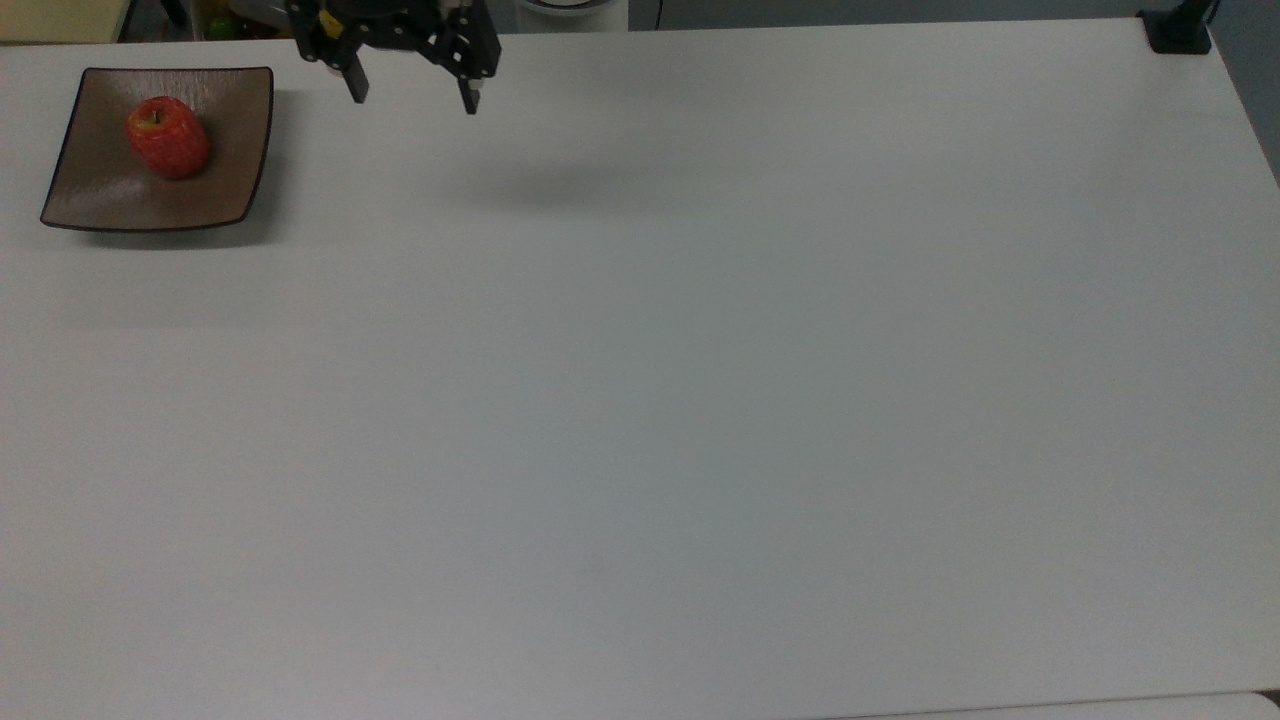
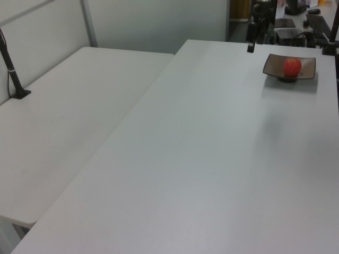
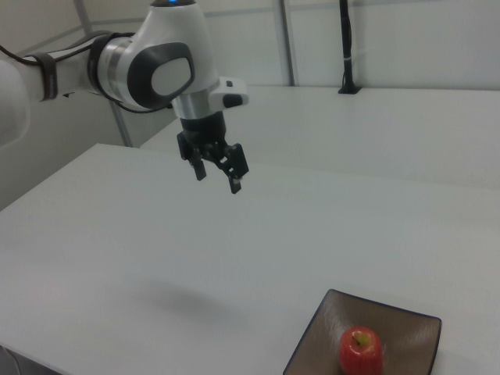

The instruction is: Apples placed on a ceramic plate

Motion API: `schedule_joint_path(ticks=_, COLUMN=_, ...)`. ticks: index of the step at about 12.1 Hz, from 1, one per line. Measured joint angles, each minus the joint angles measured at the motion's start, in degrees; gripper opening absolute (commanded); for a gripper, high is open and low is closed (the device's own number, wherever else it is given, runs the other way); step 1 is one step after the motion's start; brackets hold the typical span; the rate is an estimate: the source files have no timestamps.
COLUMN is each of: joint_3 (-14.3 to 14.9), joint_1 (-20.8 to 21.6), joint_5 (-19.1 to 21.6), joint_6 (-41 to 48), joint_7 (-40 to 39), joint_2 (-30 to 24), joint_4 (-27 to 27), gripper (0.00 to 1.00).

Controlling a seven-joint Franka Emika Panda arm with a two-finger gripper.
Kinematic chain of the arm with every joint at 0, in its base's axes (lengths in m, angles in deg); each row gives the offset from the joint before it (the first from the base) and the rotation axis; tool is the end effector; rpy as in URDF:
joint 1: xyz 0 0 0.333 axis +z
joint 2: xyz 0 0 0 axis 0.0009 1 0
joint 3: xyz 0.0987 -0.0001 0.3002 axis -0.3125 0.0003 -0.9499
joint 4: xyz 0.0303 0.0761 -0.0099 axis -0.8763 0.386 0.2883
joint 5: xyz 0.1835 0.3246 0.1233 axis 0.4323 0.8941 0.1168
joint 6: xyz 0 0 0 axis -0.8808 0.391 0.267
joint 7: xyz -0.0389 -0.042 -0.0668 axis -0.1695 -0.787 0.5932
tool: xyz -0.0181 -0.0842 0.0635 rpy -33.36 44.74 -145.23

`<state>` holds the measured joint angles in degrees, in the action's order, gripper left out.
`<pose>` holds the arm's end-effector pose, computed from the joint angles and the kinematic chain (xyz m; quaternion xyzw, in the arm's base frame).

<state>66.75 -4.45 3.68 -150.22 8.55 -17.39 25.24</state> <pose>0.5728 -0.0358 0.5484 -0.9989 0.0294 -0.0307 0.0190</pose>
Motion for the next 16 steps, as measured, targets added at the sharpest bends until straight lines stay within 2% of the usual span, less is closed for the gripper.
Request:
schedule_joint_path(ticks=6, joint_3=-0.08, joint_1=4.86, joint_5=-0.01, joint_6=0.0, joint_7=0.14, joint_2=0.1, joint_4=0.21, gripper=1.0)
schedule_joint_path(ticks=16, joint_3=-0.37, joint_1=5.44, joint_5=-3.85, joint_6=0.0, joint_7=0.2, joint_2=0.41, joint_4=1.25, gripper=1.0)
